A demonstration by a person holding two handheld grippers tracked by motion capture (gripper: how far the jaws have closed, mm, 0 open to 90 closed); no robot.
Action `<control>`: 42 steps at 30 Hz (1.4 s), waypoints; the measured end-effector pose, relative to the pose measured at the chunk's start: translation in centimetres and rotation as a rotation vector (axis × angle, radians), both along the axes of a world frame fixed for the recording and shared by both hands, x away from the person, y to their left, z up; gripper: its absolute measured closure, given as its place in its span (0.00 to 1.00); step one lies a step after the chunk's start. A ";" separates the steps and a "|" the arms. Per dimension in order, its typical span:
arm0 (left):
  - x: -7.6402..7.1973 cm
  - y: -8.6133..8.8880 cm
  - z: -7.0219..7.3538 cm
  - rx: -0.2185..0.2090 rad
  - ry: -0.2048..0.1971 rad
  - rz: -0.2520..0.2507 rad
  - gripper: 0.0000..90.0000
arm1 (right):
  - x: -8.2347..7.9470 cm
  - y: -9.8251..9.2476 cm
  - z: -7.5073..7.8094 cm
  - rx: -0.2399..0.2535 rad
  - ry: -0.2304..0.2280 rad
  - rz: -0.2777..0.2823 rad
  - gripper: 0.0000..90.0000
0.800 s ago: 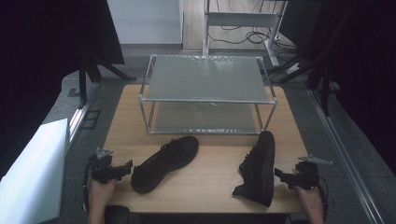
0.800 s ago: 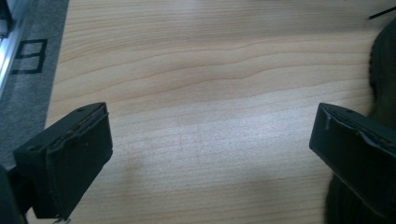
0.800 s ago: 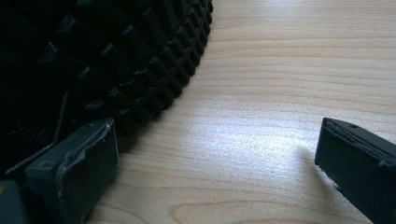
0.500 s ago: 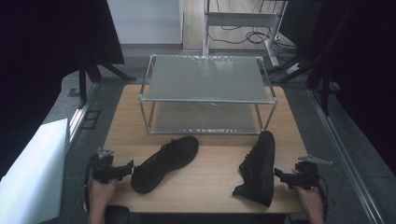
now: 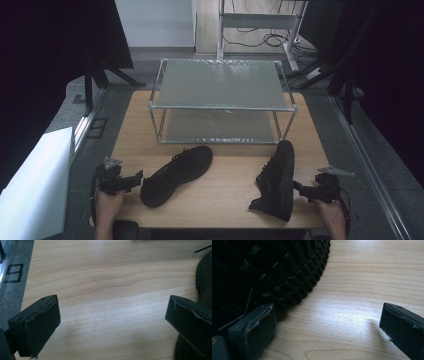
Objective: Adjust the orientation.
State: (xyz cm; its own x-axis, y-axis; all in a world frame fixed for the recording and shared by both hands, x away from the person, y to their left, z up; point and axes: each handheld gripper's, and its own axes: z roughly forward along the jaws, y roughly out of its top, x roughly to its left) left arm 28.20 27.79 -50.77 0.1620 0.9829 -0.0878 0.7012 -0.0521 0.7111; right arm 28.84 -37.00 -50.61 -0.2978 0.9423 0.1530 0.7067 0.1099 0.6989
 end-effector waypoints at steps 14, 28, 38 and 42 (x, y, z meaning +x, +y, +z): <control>0.1 -1.3 0.1 0.024 0.008 -0.103 0.02 | 0.1 0.1 -0.2 0.000 0.009 0.008 0.02; -0.8 -4.3 0.5 0.078 0.026 -0.233 0.03 | 0.1 0.0 -0.2 0.011 0.011 0.006 0.03; -1.1 -6.5 0.6 0.073 0.037 -0.320 0.03 | 0.1 0.0 -0.2 0.011 0.013 0.006 0.03; -1.1 -7.4 0.6 0.073 0.039 -0.347 0.03 | 0.1 0.0 -0.2 0.012 0.014 0.007 0.03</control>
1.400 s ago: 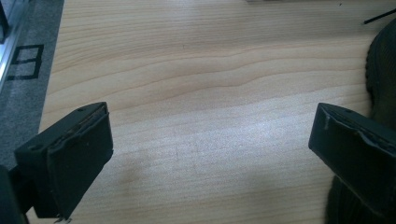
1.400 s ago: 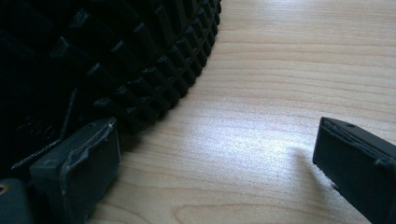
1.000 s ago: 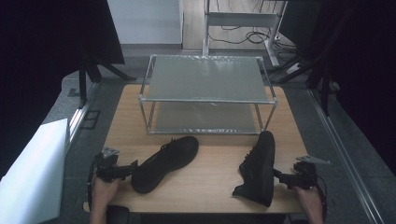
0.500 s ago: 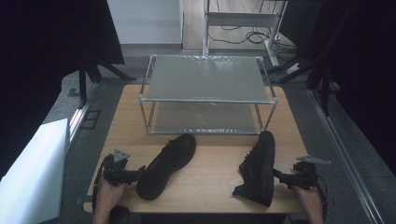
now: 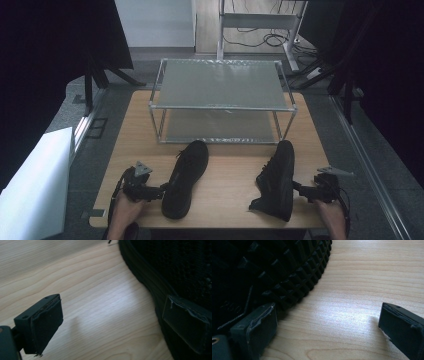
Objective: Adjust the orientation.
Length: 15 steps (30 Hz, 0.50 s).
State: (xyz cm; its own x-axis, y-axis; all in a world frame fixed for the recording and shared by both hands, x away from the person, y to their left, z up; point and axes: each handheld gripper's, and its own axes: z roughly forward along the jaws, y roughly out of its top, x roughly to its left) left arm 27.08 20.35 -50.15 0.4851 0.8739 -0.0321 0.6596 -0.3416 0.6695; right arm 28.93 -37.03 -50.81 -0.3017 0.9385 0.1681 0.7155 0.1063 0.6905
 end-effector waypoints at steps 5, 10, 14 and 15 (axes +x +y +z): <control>-0.1 -0.9 0.1 0.004 -0.006 -0.020 0.03 | 0.0 0.0 0.0 0.000 0.000 0.000 0.03; -0.2 -1.8 0.1 0.007 -0.014 -0.047 0.03 | 0.0 0.0 0.0 0.000 0.001 0.001 0.03; -0.3 -2.7 0.1 0.009 -0.021 -0.082 0.03 | 0.0 0.0 0.0 -0.001 0.004 0.005 0.03; -0.3 -2.9 0.2 0.009 -0.022 -0.088 0.03 | 0.0 0.0 0.0 -0.001 0.004 0.005 0.03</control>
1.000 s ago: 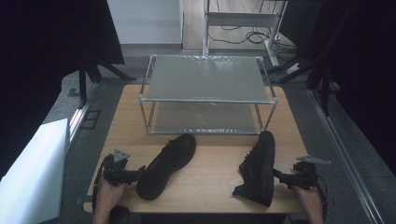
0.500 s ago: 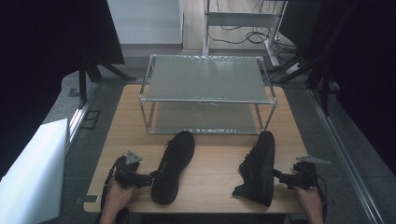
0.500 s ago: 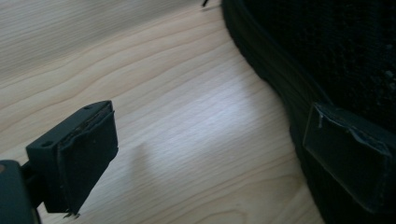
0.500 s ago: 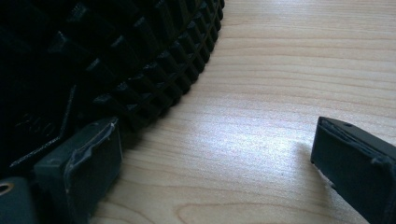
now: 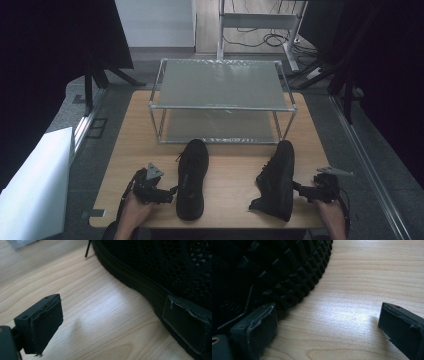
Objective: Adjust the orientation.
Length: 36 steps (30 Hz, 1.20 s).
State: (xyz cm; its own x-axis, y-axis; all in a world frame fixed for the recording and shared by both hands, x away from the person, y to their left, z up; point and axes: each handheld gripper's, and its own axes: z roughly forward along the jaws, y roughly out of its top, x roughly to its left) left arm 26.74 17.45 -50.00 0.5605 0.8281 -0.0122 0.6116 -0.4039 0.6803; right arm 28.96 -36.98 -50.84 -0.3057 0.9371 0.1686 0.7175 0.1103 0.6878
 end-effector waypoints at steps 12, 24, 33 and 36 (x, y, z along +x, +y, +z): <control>0.0 -0.3 0.3 0.005 -0.016 0.006 0.00 | -0.1 -0.1 0.0 0.005 0.000 -0.003 0.03; 0.3 1.2 0.1 0.022 -0.039 0.122 0.00 | -0.1 -0.2 0.5 -0.012 -0.035 0.008 0.02; 0.5 1.3 -0.1 0.033 -0.030 0.133 0.00 | -0.5 -0.7 3.2 -0.024 -0.074 -0.005 0.00; 0.5 1.3 -0.1 0.034 -0.030 0.133 0.00 | -0.7 -0.4 4.1 -0.025 -0.091 -0.002 0.00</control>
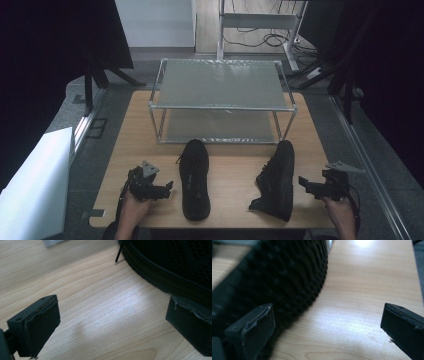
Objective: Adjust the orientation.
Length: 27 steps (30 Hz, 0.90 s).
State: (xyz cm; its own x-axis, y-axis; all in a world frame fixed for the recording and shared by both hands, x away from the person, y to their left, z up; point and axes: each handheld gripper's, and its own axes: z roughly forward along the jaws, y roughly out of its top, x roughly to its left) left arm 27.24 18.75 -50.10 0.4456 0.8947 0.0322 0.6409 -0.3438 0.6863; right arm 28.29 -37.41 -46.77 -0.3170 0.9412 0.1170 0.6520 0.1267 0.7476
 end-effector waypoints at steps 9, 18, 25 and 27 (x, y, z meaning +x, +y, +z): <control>0.1 -0.1 -0.2 0.008 0.012 -0.002 0.00 | 0.0 2.5 3.0 0.006 -0.057 0.058 0.00; 0.1 0.0 -0.2 0.011 0.017 0.000 0.00 | 0.7 3.8 2.3 -0.036 -0.043 0.061 0.00; 0.0 0.1 -0.3 0.020 0.020 0.004 0.00 | 0.4 3.1 2.2 -0.020 -0.027 0.042 0.00; 0.0 0.1 -0.3 0.019 0.021 0.007 0.00 | 0.2 2.9 2.2 -0.013 -0.024 0.030 0.00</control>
